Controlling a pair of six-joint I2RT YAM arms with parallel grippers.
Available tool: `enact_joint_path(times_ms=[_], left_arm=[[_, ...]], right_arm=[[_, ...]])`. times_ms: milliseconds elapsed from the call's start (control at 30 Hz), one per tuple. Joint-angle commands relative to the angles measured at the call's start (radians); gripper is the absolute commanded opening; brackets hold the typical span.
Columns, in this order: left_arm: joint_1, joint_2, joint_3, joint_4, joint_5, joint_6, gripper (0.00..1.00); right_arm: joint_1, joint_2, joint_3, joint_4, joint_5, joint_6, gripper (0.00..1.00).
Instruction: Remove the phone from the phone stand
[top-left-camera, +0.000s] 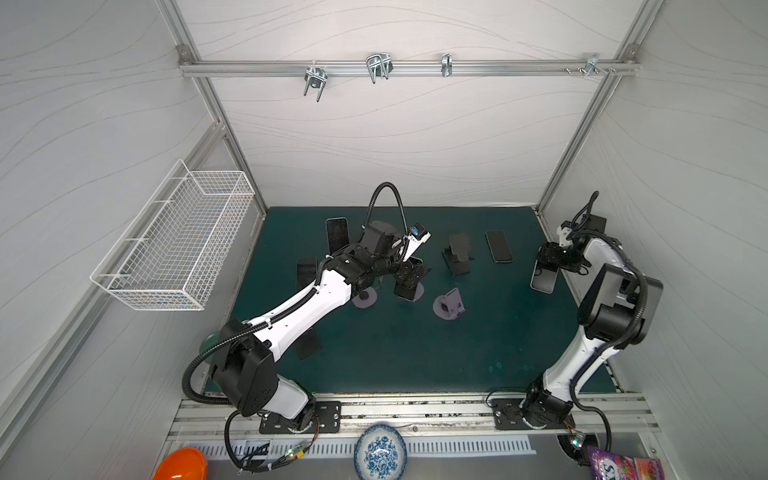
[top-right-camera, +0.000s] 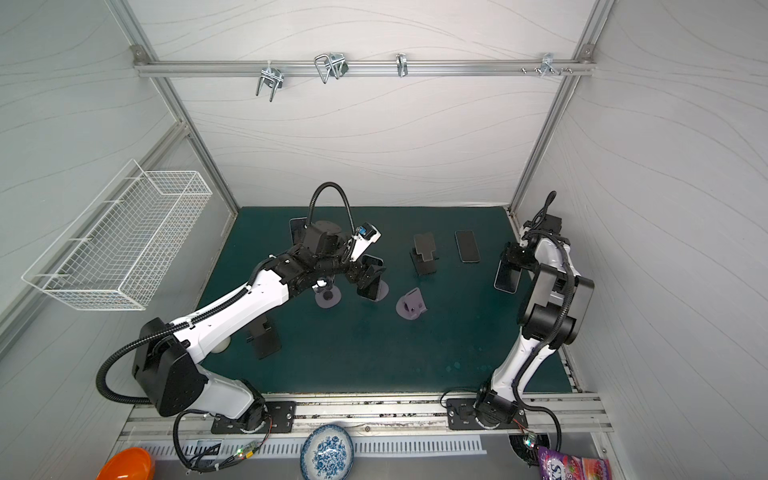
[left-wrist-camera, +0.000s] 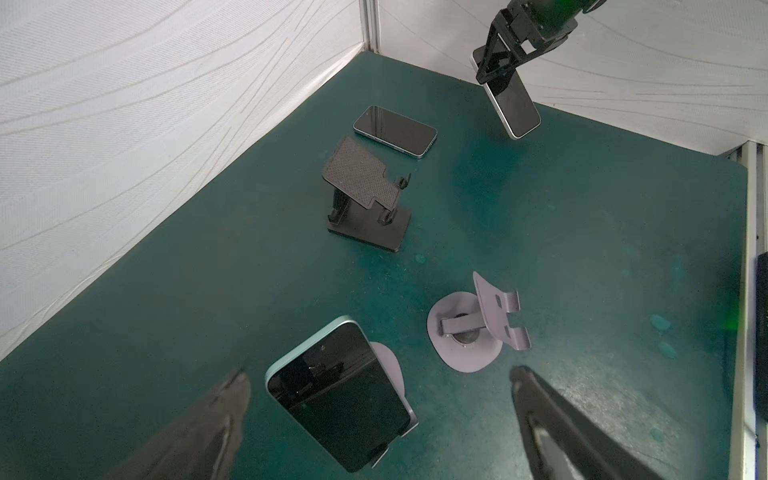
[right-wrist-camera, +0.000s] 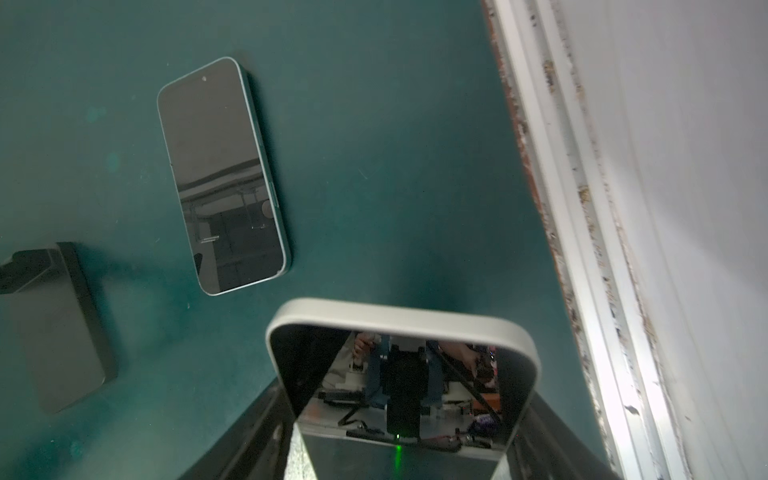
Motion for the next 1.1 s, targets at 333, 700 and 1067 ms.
enact_joint_path(times_ms=[333, 700, 1067], left_arm=[[0.013, 0.033, 0.066, 0.015, -0.009, 0.023, 0.99], [0.013, 0.065, 0.103, 0.006, -0.001, 0.005, 0.99], [0.013, 0.082, 0.114, 0.014, -0.062, 0.017, 0.99]], right_arm=[[0.024, 0.198, 0.193, -0.104, -0.005, -0.028, 0.48], [0.033, 0.284, 0.266, -0.135, 0.014, -0.028, 0.46], [0.073, 0.279, 0.250, -0.161, 0.032, 0.046, 0.41]])
